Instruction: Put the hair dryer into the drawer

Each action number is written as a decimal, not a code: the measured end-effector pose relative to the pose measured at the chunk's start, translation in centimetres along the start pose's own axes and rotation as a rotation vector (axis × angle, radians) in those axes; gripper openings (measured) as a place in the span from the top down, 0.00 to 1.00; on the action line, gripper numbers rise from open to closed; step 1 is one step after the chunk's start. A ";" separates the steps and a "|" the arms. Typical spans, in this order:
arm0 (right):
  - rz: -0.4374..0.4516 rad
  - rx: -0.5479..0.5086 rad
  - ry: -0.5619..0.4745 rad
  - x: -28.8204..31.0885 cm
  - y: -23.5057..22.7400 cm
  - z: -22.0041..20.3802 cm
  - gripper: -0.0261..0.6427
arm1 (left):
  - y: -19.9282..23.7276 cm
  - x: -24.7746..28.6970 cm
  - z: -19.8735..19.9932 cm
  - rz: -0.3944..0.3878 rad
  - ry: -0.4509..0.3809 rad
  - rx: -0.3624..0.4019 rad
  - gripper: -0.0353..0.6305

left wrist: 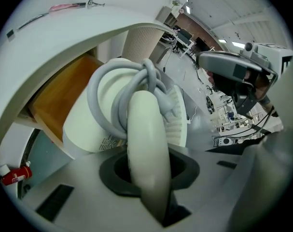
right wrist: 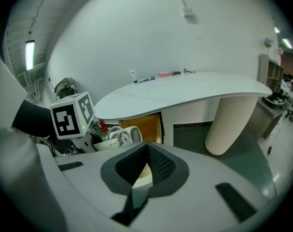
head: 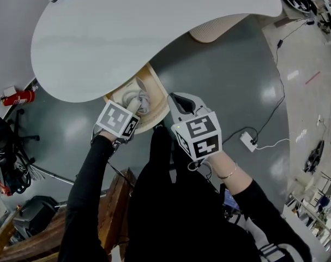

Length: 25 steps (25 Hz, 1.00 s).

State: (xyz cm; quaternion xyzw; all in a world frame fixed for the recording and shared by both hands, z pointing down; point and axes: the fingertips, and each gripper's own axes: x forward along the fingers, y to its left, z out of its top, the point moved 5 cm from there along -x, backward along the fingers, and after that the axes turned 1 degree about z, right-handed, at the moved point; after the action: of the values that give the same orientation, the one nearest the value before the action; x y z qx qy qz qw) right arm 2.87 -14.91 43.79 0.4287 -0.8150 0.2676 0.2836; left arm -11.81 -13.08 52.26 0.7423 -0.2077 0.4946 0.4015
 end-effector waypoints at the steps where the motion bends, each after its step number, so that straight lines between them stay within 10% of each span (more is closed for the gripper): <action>1: 0.006 -0.003 0.006 0.4 0.0 0.1 0.96 | 0.2 0.2 0.1 0.002 0.006 0.003 0.79; 25: 0.035 -0.044 0.109 5.1 -0.5 -0.3 0.96 | 3.6 5.7 0.5 0.036 0.140 0.071 0.79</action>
State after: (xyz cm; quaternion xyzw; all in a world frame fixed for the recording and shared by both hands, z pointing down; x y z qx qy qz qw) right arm 0.97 -17.73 47.64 0.3930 -0.8112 0.2777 0.3322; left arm -11.61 -15.11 58.70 0.7159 -0.1748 0.5593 0.3797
